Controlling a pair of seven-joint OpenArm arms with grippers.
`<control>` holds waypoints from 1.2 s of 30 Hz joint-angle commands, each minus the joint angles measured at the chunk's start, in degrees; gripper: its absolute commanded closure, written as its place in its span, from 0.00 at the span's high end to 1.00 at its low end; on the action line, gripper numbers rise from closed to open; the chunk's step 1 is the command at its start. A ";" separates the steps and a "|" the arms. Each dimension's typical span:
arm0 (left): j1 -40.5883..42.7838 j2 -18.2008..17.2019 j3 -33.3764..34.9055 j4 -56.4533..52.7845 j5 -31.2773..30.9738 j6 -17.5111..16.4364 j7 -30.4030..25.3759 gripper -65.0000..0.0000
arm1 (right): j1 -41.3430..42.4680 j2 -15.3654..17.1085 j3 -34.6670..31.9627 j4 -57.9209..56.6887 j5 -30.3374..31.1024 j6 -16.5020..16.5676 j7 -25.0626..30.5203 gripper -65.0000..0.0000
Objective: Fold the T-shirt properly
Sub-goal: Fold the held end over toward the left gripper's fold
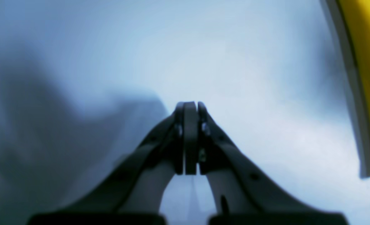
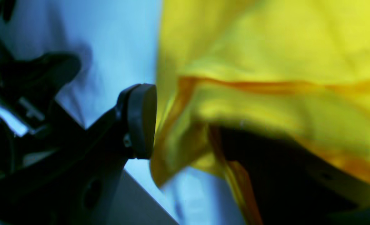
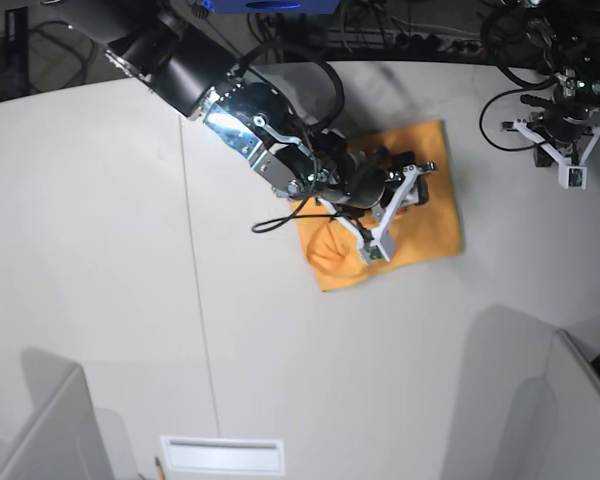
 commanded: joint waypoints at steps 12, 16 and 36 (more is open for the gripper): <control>-0.68 -1.01 -3.57 0.67 -0.46 0.03 -0.87 0.00 | 8.77 -5.98 -16.27 -4.83 0.24 0.83 1.64 0.47; -0.86 -1.01 -3.57 0.58 -0.46 0.03 -0.87 0.00 | 10.53 -5.71 -18.29 1.50 0.24 0.57 1.20 0.47; -0.24 -1.01 -10.16 1.11 -0.46 0.03 -0.96 0.00 | 4.90 6.77 2.28 5.10 0.24 -4.35 -6.89 0.00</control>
